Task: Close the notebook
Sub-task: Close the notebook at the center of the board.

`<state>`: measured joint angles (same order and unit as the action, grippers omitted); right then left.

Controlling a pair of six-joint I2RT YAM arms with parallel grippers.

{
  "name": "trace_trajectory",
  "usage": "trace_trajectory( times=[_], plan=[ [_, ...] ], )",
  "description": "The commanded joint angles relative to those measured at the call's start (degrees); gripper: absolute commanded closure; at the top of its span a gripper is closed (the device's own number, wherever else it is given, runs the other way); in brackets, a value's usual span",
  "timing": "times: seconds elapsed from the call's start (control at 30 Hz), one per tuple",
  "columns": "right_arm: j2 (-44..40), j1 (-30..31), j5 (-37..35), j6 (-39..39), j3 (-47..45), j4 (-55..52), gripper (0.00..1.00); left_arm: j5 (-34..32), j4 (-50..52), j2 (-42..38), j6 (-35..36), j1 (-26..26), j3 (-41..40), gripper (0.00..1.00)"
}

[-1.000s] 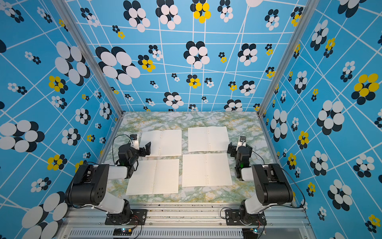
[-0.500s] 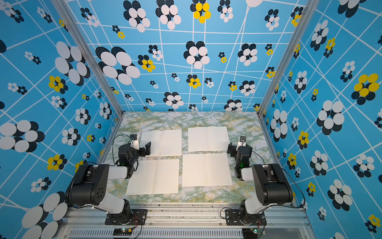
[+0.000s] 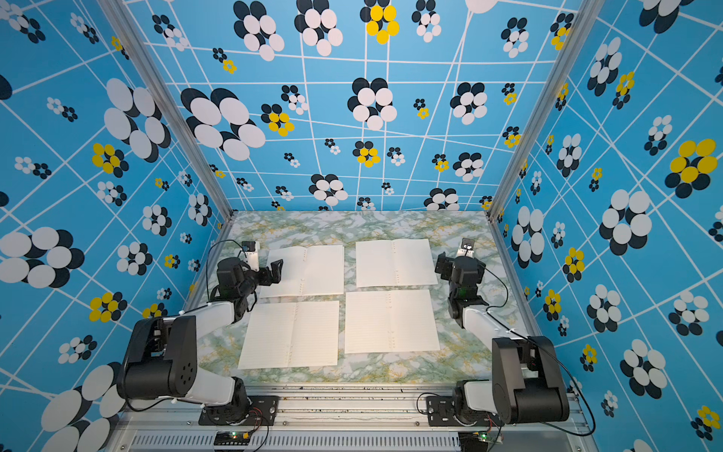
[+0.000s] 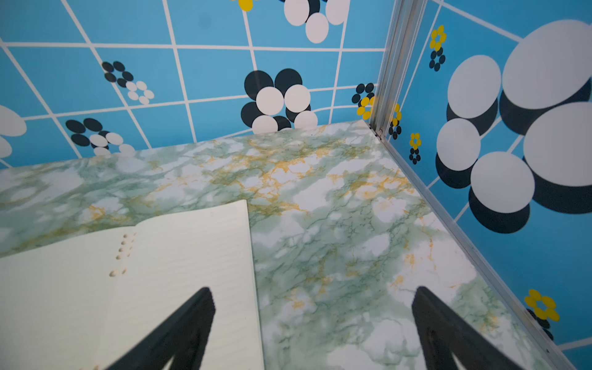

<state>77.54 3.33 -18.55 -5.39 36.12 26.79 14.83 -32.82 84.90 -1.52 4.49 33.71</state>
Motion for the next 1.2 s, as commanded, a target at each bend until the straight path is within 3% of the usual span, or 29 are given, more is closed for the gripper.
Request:
trace_trajectory(
  times=[0.0, 0.1, 0.17, 0.27, 0.4, 0.53, 0.67, 0.9, 1.17],
  plan=[
    [1.2, 1.7, -2.3, -7.1, 10.5, -21.7, 0.01, 2.8, 11.0, -1.4, -2.2, 1.7, 3.7, 0.02],
    [6.1, 5.5, -4.8, -17.1, 24.7, -39.3, 0.01, 3.4, 19.4, -1.8, -1.6, 2.6, 8.6, 0.01],
    [7.9, 7.8, -0.5, -21.0, 30.9, -45.2, 0.01, 4.1, 26.4, -1.4, -1.6, 3.8, 12.6, 0.01],
    [8.5, 11.0, 8.4, -23.9, 30.0, -38.6, 0.01, 6.5, 37.7, 0.8, -1.2, 5.8, 19.8, 0.01],
    [16.4, 18.4, 7.2, -24.7, 39.2, -44.2, 0.01, 11.7, 53.0, 6.8, 0.1, 8.8, 29.9, 0.0],
    [25.4, 25.1, 9.3, -25.6, 47.9, -48.3, 0.01, 17.8, 60.2, 10.4, -1.1, 13.3, 34.5, 0.01],
    [33.5, 30.0, 10.3, -26.8, 56.0, -52.2, 0.01, 23.4, 70.5, 14.9, 1.5, 15.7, 40.0, 0.1],
    [44.4, 33.0, 13.6, -28.0, 67.0, -56.3, 0.01, 20.5, 81.3, 18.9, 4.0, 16.5, 44.7, 0.07],
    [52.3, 34.1, 19.4, -29.6, 72.1, -55.7, 0.01, 20.7, 93.4, 24.8, 6.7, 16.3, 50.2, 0.06]
  ],
)
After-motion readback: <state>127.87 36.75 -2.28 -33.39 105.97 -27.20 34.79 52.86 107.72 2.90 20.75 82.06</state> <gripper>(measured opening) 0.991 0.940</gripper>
